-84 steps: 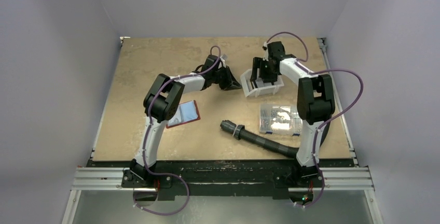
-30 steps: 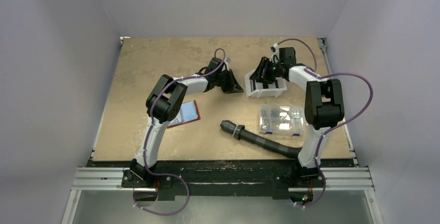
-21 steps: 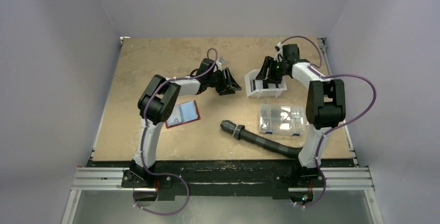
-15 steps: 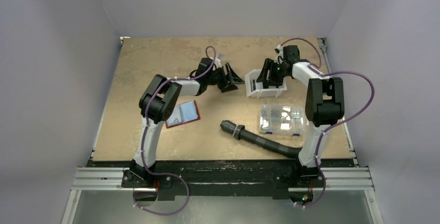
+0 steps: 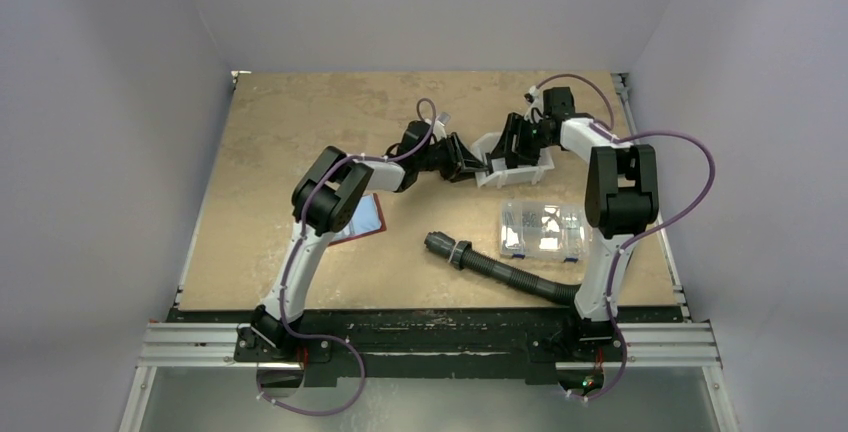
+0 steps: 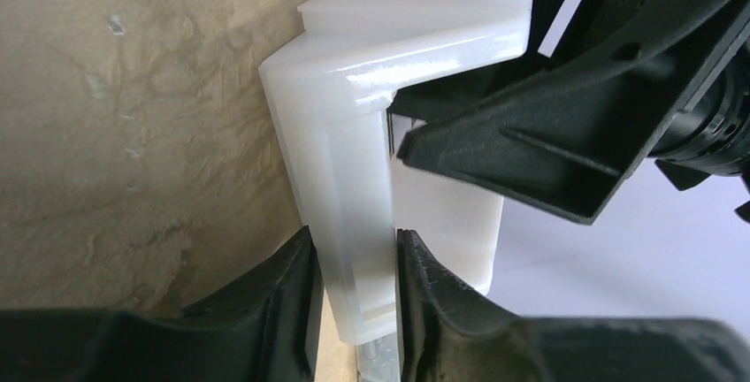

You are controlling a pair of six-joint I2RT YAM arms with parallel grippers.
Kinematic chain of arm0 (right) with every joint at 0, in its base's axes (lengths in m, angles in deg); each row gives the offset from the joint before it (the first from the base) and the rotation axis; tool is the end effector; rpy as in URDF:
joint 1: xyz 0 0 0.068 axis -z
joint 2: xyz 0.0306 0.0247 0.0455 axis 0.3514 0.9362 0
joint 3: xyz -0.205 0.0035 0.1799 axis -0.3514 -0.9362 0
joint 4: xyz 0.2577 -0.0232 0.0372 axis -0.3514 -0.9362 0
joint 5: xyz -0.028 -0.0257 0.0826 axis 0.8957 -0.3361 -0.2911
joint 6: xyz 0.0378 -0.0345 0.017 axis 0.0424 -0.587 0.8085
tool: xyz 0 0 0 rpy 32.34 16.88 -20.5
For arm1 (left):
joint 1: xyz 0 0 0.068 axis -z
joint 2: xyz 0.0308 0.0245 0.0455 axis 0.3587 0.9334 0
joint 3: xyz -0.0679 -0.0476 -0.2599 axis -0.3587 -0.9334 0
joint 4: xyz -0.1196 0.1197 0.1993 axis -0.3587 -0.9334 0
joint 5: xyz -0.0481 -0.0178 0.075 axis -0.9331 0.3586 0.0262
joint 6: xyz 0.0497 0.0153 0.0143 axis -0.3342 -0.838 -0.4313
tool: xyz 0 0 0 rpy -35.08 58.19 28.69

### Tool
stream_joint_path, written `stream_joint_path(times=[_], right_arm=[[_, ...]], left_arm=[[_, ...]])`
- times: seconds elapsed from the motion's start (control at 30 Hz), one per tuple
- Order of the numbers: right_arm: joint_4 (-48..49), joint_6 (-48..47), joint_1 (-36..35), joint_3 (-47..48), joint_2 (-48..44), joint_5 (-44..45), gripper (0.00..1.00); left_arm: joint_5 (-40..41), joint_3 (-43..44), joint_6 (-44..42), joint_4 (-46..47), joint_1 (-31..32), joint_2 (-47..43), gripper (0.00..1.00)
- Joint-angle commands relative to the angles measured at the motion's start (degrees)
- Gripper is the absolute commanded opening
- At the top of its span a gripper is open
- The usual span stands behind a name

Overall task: Put the credit cards into the card holder
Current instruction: Pick up the credit card from the storage box.

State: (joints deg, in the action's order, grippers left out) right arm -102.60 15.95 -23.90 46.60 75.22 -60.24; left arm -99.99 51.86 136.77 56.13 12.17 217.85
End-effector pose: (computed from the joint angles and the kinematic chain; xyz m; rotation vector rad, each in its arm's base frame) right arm 0.4353 0.0421 0.1697 0.1034 2.5805 0.7550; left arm 0.4156 -0.2965 0.0968 -0.2056 2.3094 -1.6557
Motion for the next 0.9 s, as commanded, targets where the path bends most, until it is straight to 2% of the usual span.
stream_joint_path(times=[0.0,0.07,0.17,0.33,0.57,0.87], right_arm=[[3.68,2.29,-0.22,-2.98,1.51,-9.91,0.58],[5.71,3.79,-0.24,-3.98,0.98,-12.65,0.57],[7.72,5.27,-0.25,-5.08,-0.35,-15.12,0.54],[9.92,6.57,-0.22,-6.33,-2.96,-17.14,0.5],[13.35,8.94,-0.25,-7.75,-3.89,-19.6,0.36],[15.17,9.49,-0.36,-8.36,-3.57,-18.45,0.34]], left_arm=[[3.35,1.58,-4.54,-1.7,0.45,-0.46,0.15],[5.05,1.07,-6.99,-3.44,0.85,-1.37,0.06],[7.95,-1.09,-8.91,-3.1,1.29,-2.99,0.0],[11.37,-4.12,-10.7,-2.14,2.18,-4.87,0.0],[13.73,-5.45,-12.24,-3.25,2.82,-6.29,0.0],[12.79,-5.57,-11.45,-2.95,2.86,-6.15,0.0]])
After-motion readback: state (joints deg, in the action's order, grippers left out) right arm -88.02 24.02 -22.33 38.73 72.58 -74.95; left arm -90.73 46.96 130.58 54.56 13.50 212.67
